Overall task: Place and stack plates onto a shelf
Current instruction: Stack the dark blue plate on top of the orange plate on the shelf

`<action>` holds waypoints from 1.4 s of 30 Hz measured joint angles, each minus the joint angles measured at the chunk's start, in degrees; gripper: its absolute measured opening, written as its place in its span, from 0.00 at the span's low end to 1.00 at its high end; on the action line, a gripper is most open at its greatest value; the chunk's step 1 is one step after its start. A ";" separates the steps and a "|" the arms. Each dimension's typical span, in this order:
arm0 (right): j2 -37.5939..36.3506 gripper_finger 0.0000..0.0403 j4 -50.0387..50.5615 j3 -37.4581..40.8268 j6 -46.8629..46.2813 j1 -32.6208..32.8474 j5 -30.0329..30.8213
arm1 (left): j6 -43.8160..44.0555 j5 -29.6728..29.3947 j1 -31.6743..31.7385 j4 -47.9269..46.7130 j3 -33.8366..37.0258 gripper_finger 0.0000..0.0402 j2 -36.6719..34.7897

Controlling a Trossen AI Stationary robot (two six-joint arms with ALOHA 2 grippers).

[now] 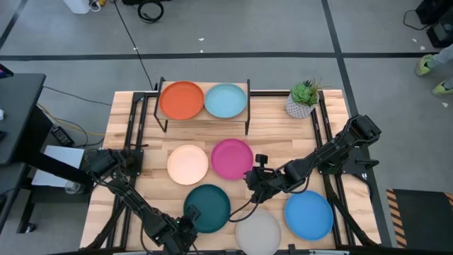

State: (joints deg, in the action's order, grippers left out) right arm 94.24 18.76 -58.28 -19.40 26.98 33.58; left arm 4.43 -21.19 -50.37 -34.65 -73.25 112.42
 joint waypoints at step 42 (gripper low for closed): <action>0.00 0.22 -4.15 0.00 4.43 -0.07 1.33 | 6.86 -17.79 40.27 -50.70 -13.34 0.04 -32.85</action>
State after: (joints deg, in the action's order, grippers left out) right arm 94.24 14.62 -58.28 -14.97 26.92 34.92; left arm 11.29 -38.98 -10.10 -85.35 -86.59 79.57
